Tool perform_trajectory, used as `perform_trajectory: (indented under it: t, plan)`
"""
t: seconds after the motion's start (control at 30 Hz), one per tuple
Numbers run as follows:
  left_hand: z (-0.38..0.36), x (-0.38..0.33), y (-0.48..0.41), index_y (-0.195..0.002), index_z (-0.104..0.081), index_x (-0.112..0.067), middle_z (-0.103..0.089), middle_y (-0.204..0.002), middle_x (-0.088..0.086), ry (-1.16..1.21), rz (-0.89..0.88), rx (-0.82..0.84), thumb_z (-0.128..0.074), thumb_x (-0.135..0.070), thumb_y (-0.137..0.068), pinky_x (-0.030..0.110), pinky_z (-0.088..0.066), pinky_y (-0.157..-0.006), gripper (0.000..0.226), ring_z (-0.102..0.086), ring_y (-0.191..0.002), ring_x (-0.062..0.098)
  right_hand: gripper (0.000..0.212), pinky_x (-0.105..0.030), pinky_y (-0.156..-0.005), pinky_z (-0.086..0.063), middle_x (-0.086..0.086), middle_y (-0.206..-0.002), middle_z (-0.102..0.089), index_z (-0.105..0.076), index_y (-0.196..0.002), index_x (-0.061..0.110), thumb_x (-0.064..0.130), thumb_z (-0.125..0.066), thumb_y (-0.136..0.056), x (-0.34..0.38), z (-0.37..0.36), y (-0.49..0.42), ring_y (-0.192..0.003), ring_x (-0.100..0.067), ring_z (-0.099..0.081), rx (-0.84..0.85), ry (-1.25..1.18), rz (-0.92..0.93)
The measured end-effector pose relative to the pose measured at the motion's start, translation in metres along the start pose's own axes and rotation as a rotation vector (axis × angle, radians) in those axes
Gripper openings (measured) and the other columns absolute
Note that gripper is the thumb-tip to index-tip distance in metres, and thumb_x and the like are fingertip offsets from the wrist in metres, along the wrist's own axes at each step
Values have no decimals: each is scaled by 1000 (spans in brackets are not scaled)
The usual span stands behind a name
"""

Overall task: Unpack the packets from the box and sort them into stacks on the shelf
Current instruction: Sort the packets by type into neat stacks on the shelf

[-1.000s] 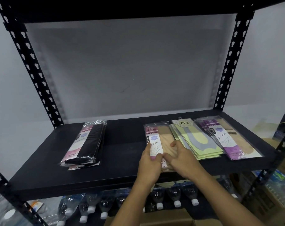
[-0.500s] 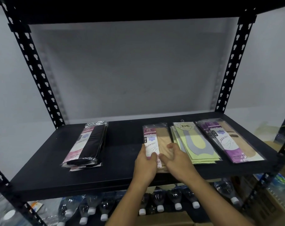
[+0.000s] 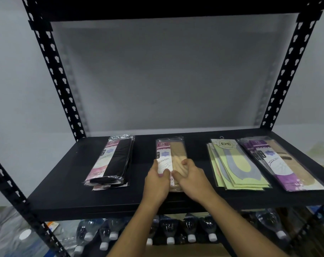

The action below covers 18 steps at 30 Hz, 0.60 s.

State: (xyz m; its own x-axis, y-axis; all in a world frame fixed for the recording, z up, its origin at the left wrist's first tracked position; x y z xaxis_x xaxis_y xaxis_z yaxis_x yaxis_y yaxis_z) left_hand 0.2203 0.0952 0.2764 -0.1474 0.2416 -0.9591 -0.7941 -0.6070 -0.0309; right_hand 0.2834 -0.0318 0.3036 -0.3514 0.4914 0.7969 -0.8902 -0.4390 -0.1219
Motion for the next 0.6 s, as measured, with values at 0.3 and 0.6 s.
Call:
perform_trajectory:
  t: [0.3, 0.6]
  plan:
    - [15, -3, -20, -140, -46, -20, -67, -120, 7, -44, -16, -28, -47, -17, -93, 37, -52, -91, 47, -65, -100, 23, 50, -19, -79, -38, -9, -126, -56, -44, -132, 16, 38, -58, -90, 9, -15, -19, -95, -12, -51, 7, -35, 34]
    - [20, -3, -27, -141, -46, -18, -69, -112, 4, -52, -21, -23, -49, -18, -93, 40, -54, -90, 48, -67, -95, 21, 49, -19, -78, -38, -5, -122, -58, -44, -130, 15, 39, -58, -90, 11, -21, -28, -92, -11, -51, 25, -22, 41]
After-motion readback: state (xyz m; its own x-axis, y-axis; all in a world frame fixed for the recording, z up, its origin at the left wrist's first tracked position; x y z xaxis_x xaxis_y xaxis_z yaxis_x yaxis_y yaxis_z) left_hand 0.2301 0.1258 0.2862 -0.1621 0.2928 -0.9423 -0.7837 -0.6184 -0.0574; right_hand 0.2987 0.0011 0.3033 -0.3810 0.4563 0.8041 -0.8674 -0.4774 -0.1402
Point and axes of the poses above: each hand's wrist, its own y-axis away from the middle knuckle, its own z-axis out of the back of the hand, x = y × z, the point moved 10 cm from there along -y, towards the middle knuckle
